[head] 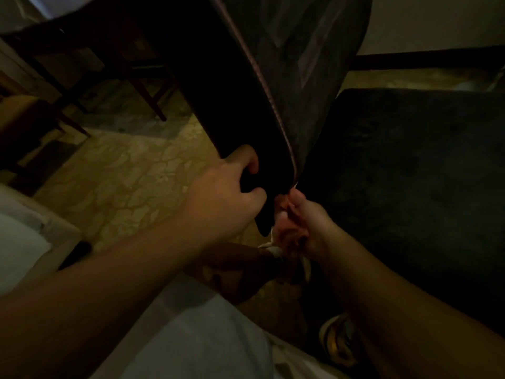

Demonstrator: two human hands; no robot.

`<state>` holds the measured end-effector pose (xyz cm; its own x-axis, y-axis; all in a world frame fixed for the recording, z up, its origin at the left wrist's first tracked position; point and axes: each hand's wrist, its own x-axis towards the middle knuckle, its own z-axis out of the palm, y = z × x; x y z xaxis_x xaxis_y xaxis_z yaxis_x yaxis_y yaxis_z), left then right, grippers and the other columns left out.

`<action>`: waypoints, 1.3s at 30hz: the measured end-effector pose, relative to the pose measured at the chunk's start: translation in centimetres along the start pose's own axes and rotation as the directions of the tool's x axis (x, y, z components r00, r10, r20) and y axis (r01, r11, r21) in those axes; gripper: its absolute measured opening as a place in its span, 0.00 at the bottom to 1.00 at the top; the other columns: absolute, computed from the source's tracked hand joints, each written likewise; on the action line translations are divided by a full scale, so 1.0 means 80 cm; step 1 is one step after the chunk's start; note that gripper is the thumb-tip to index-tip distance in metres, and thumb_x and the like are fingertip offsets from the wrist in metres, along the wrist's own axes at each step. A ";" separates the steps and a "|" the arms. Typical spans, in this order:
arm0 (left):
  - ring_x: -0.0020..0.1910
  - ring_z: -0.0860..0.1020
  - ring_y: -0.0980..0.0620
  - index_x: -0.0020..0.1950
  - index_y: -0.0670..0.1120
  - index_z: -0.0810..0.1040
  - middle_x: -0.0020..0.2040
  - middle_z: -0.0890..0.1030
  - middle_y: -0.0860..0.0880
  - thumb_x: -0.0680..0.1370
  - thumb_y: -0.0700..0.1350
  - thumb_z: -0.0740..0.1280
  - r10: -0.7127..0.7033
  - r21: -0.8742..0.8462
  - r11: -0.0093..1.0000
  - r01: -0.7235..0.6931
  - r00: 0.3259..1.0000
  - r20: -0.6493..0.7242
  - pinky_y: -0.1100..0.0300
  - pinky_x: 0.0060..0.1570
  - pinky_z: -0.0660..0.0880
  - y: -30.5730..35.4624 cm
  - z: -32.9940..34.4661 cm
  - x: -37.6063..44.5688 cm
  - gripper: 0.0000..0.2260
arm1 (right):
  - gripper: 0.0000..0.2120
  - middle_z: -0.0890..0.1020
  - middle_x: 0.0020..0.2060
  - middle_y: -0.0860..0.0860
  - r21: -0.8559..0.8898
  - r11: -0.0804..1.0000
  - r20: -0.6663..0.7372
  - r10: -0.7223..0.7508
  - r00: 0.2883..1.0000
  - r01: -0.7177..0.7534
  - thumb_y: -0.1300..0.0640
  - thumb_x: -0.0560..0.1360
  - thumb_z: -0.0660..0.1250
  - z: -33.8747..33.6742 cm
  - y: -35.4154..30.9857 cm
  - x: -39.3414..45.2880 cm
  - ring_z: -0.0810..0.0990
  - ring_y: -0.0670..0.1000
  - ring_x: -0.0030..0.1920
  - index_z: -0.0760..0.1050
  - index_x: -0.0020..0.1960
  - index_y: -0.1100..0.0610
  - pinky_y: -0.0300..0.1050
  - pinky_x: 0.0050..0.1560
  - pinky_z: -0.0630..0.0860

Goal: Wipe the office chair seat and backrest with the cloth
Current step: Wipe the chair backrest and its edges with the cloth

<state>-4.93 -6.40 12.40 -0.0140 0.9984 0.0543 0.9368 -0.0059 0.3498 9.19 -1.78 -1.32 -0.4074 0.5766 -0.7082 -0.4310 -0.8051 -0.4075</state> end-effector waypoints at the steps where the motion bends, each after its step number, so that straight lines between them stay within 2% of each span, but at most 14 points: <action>1: 0.35 0.74 0.56 0.53 0.56 0.70 0.41 0.74 0.53 0.76 0.50 0.70 0.002 0.003 1.000 -0.002 1.000 0.001 0.66 0.28 0.62 0.001 0.000 -0.002 0.11 | 0.15 0.79 0.35 0.52 -0.015 0.999 -0.026 -0.038 0.999 0.037 0.47 0.88 0.59 0.005 0.001 0.004 0.73 0.48 0.28 0.80 0.56 0.56 0.40 0.29 0.71; 3: 0.35 0.74 0.57 0.53 0.56 0.70 0.41 0.74 0.54 0.76 0.50 0.71 -0.001 0.019 1.000 0.001 1.000 -0.011 0.66 0.28 0.61 0.000 0.000 -0.002 0.11 | 0.17 0.78 0.37 0.53 -0.090 0.990 -0.043 -0.112 0.993 0.108 0.48 0.87 0.60 0.011 0.003 0.010 0.74 0.49 0.33 0.82 0.54 0.57 0.41 0.34 0.73; 5: 0.37 0.74 0.55 0.53 0.56 0.69 0.43 0.75 0.53 0.75 0.50 0.71 0.000 0.027 1.000 0.000 1.000 -0.019 0.62 0.30 0.62 -0.003 0.000 0.004 0.12 | 0.19 0.77 0.35 0.52 -0.085 0.989 -0.001 -0.123 0.992 0.123 0.45 0.87 0.61 0.011 0.001 0.010 0.74 0.49 0.30 0.81 0.48 0.57 0.40 0.31 0.73; 8: 0.36 0.73 0.54 0.52 0.55 0.69 0.44 0.74 0.51 0.74 0.49 0.71 0.010 0.024 1.000 -0.009 1.000 -0.026 0.59 0.31 0.62 -0.007 0.000 0.015 0.13 | 0.15 0.79 0.33 0.50 -0.039 0.996 0.035 -0.081 0.996 0.082 0.47 0.86 0.63 0.002 -0.010 0.000 0.77 0.46 0.26 0.79 0.48 0.56 0.39 0.28 0.75; 12: 0.37 0.74 0.53 0.53 0.54 0.70 0.44 0.75 0.50 0.74 0.48 0.71 -0.013 0.012 1.000 0.013 1.000 -0.020 0.59 0.31 0.63 -0.010 0.000 0.018 0.13 | 0.15 0.83 0.44 0.56 -0.085 0.994 0.011 -0.063 0.998 0.064 0.48 0.86 0.63 0.001 -0.013 -0.014 0.80 0.52 0.40 0.81 0.56 0.58 0.45 0.40 0.79; 16: 0.38 0.76 0.49 0.53 0.55 0.70 0.43 0.75 0.50 0.75 0.48 0.72 -0.016 -0.026 1.000 0.016 1.000 -0.001 0.57 0.34 0.64 -0.011 -0.001 0.018 0.12 | 0.14 0.76 0.36 0.53 0.053 0.997 -0.030 -0.055 0.998 0.056 0.49 0.88 0.59 0.020 0.000 -0.016 0.72 0.49 0.31 0.77 0.54 0.58 0.37 0.24 0.71; 19: 0.37 0.76 0.49 0.52 0.54 0.70 0.42 0.76 0.50 0.74 0.47 0.71 0.000 -0.043 0.999 0.000 1.000 -0.006 0.57 0.33 0.66 -0.011 0.002 0.015 0.12 | 0.16 0.72 0.34 0.52 0.070 0.991 -0.074 -0.109 0.991 0.114 0.49 0.88 0.59 0.023 -0.002 -0.002 0.68 0.47 0.29 0.79 0.50 0.57 0.37 0.20 0.68; 22: 0.36 0.74 0.53 0.53 0.52 0.71 0.41 0.73 0.52 0.74 0.47 0.72 0.020 -0.019 1.000 -0.021 0.999 -0.027 0.58 0.31 0.63 -0.009 0.002 0.011 0.12 | 0.15 0.73 0.32 0.52 0.030 0.995 0.008 -0.098 0.995 0.097 0.51 0.88 0.57 0.015 -0.015 -0.005 0.67 0.46 0.27 0.79 0.51 0.57 0.34 0.18 0.64; 25: 0.38 0.73 0.55 0.54 0.53 0.71 0.45 0.72 0.53 0.74 0.48 0.72 0.019 -0.007 1.000 -0.019 0.999 -0.039 0.59 0.31 0.64 -0.009 0.003 0.009 0.12 | 0.14 0.80 0.34 0.53 -0.055 0.996 0.030 -0.064 0.997 0.066 0.50 0.87 0.60 0.002 -0.024 -0.023 0.75 0.48 0.31 0.80 0.54 0.57 0.40 0.29 0.72; 28: 0.37 0.74 0.55 0.53 0.55 0.69 0.45 0.74 0.51 0.75 0.48 0.71 0.007 -0.021 1.000 -0.007 0.999 -0.035 0.61 0.31 0.62 -0.010 0.004 0.010 0.13 | 0.10 0.79 0.40 0.52 -0.085 0.993 0.011 -0.087 0.996 0.088 0.50 0.85 0.64 -0.007 -0.031 -0.027 0.76 0.50 0.37 0.79 0.50 0.55 0.44 0.40 0.72; 31: 0.36 0.74 0.55 0.53 0.53 0.70 0.43 0.75 0.52 0.75 0.47 0.71 0.000 -0.055 0.999 -0.003 0.999 -0.039 0.60 0.31 0.63 -0.008 0.005 0.009 0.12 | 0.12 0.79 0.34 0.51 -0.060 0.995 -0.021 -0.083 0.996 0.081 0.48 0.85 0.64 -0.004 -0.031 -0.031 0.77 0.48 0.29 0.79 0.54 0.56 0.41 0.29 0.75; 33: 0.35 0.74 0.55 0.53 0.53 0.71 0.42 0.75 0.51 0.76 0.46 0.72 0.000 -0.053 0.999 -0.002 0.999 -0.042 0.62 0.30 0.64 -0.008 0.005 0.008 0.11 | 0.14 0.75 0.30 0.50 0.004 0.998 -0.019 -0.062 0.998 0.062 0.50 0.87 0.61 0.008 -0.026 -0.033 0.73 0.47 0.25 0.78 0.51 0.57 0.37 0.22 0.71; 36: 0.35 0.74 0.55 0.52 0.53 0.70 0.43 0.75 0.51 0.75 0.47 0.72 0.009 -0.029 1.000 -0.011 0.998 -0.057 0.67 0.28 0.62 -0.008 0.005 0.008 0.12 | 0.15 0.68 0.34 0.52 0.063 0.994 -0.044 -0.083 0.996 0.085 0.55 0.88 0.58 0.025 -0.023 -0.036 0.67 0.49 0.31 0.79 0.49 0.60 0.38 0.27 0.70; 39: 0.36 0.74 0.55 0.51 0.54 0.69 0.44 0.76 0.52 0.75 0.48 0.72 0.029 0.012 1.000 -0.029 0.997 -0.065 0.63 0.30 0.64 -0.009 0.004 0.009 0.12 | 0.18 0.73 0.30 0.52 0.061 0.995 -0.044 -0.071 0.997 0.074 0.51 0.88 0.58 0.024 -0.026 -0.047 0.68 0.49 0.29 0.81 0.50 0.60 0.39 0.26 0.70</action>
<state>-5.49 -5.69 11.87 -0.0093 0.9921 0.1254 0.9408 -0.0339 0.3372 10.11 -1.99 3.31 -0.3403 0.6258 -0.7019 -0.5082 -0.7504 -0.4226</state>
